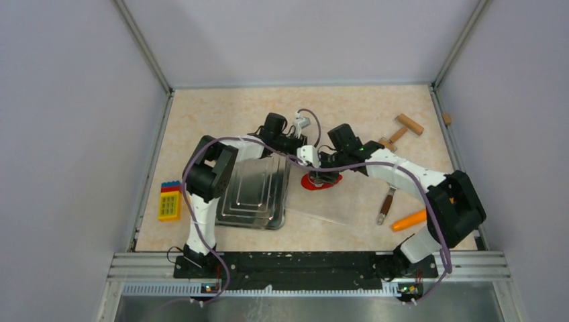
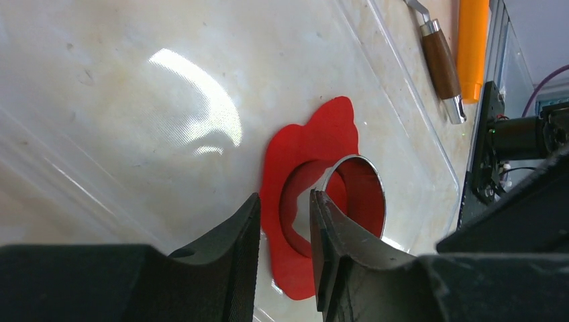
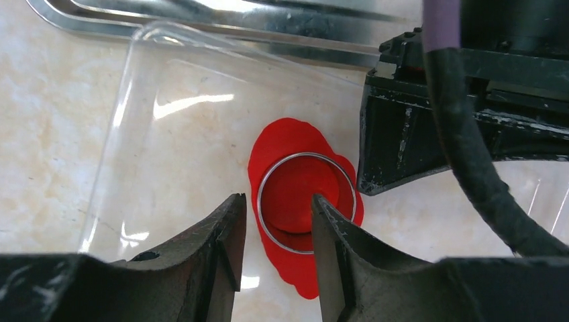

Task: Roll out the dumpling wrappers from the dough

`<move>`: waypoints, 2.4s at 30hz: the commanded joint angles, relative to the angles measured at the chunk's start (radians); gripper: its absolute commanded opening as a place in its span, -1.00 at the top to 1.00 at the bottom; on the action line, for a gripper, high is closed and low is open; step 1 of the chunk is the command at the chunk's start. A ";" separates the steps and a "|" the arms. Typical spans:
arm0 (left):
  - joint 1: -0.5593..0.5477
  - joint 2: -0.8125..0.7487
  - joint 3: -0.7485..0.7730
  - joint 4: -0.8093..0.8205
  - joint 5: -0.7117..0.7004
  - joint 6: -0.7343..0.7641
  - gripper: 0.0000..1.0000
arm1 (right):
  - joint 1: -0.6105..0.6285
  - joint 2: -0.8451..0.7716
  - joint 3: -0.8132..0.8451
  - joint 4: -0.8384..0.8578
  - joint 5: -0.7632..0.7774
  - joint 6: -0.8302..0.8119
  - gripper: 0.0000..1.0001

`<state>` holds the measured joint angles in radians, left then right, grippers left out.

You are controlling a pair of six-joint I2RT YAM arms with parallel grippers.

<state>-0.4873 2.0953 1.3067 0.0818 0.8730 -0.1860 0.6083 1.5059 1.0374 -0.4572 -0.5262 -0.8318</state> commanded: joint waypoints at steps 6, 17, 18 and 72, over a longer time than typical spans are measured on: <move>-0.009 0.006 0.039 0.001 0.093 0.028 0.29 | 0.028 0.102 0.029 -0.014 0.068 -0.200 0.18; -0.034 0.034 0.060 -0.003 0.128 0.031 0.31 | 0.037 0.161 0.045 -0.029 0.082 -0.218 0.31; -0.037 0.038 0.067 -0.015 0.125 0.037 0.31 | 0.037 0.165 0.041 -0.026 0.085 -0.219 0.32; -0.039 0.075 -0.059 -0.223 0.050 0.177 1.00 | 0.097 0.283 -0.028 -0.013 0.143 -0.111 1.00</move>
<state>-0.5301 2.1181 1.2613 0.1658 0.9489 -0.0391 0.6792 1.6974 1.0126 -0.4221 -0.3618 -0.9779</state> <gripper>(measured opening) 0.021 0.019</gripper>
